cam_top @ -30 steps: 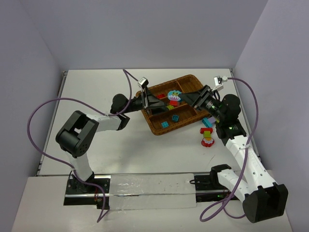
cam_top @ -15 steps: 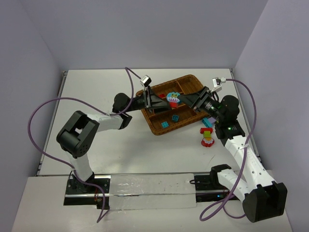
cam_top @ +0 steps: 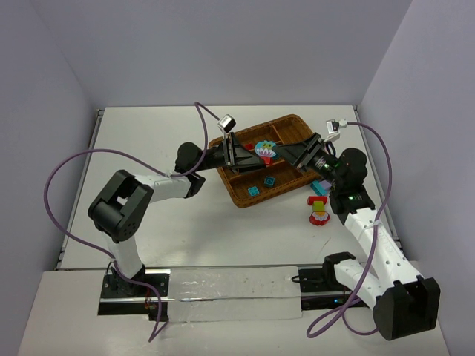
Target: Sort the legos into containers by color
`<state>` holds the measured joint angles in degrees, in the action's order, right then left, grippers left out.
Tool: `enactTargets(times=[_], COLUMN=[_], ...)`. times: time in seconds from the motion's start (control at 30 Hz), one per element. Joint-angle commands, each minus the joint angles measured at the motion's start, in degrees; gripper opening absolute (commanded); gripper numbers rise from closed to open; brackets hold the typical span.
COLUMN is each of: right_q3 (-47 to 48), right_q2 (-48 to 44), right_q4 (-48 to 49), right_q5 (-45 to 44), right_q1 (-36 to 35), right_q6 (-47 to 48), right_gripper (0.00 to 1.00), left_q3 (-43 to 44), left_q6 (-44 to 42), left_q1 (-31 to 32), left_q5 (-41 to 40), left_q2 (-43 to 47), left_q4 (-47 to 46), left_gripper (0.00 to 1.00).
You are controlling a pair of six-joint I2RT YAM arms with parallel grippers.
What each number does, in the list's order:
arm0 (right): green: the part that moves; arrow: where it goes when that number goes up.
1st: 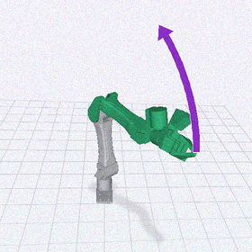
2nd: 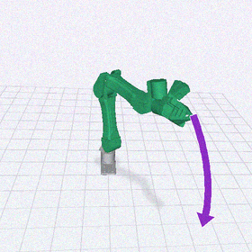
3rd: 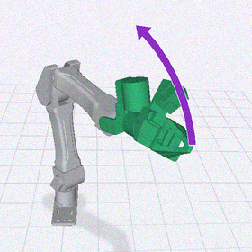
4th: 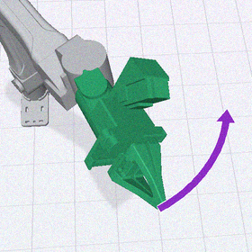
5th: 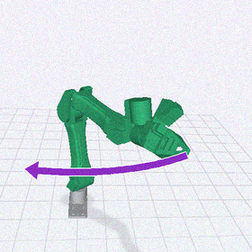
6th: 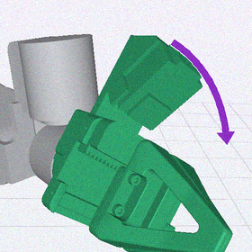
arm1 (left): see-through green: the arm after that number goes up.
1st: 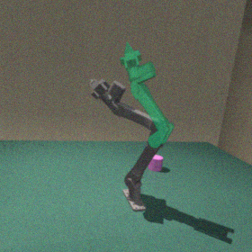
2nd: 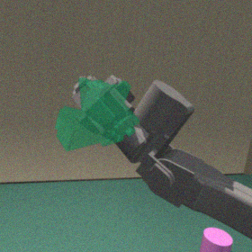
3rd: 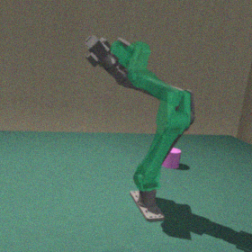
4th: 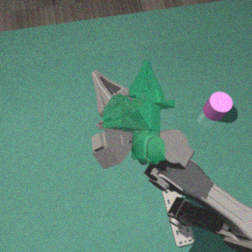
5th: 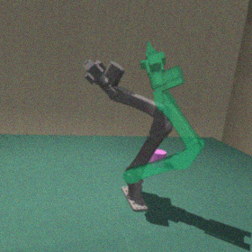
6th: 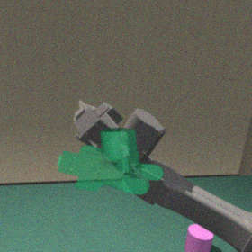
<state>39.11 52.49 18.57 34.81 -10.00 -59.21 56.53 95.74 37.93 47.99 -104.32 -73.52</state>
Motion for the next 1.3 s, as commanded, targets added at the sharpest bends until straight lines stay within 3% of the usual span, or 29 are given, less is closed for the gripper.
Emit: enactTargets(times=[0.0,0.07,0.3,0.47,0.57,0.8,0.93,0.97,1.07,1.27], right_q3=[-0.9,-0.9,-0.5,0.5,0.7,1.1,0.8,0.9,1.1,1.1], right_q2=[0.5,0.6,0.2,0.2,0.3,1.3,1.1,1.0,1.0,2.3], right_q4=[3.9,3.9,1.6,-0.8,-1.2,-1.3,-0.9,-0.7,-0.1,1.9], right_q5=[1.0,1.0,0.4,0.4,0.5,1.4,1.0,1.0,0.7,-0.5], right_q1=[-0.6,-0.8,-1.0,-0.9,-0.9,-1.1,-1.1,-1.1,-1.0,-0.9], right_q6=[-0.8,-0.7,0.8,2.4,2.8,3.0,2.7,2.4,1.0,-4.4], right_gripper=[0.0,0.0,0.04,0.43,0.52,0.61,0.43,0.24,0.01,0.0], left_q3=[3.0,2.9,3.1,2.7,2.6,2.5,2.6,2.6,2.5,0.0], left_q6=[-0.6,-0.6,-0.2,0.3,-0.2,-1.0,-1.2,-1.5,-2.5,-7.5], left_q1=[0.6,0.6,0.6,0.6,0.6,0.6,0.6,0.6,0.7,0.7], left_q5=[-0.4,-0.4,-0.5,-1.0,-1.1,-1.0,-0.8,-0.7,-0.1,0.6], left_q2=[-0.2,-0.2,-0.4,-0.5,-0.2,0.3,0.3,0.4,0.6,3.5], left_q4=[-20.3,-20.3,-19.9,-20.3,-19.4,-18.2,-17.7,-17.4,-16.4,-10.8], left_gripper=[0.45,0.4,0.01,0.0,0.0,0.0,0.0,0.0,0.0,0.0])
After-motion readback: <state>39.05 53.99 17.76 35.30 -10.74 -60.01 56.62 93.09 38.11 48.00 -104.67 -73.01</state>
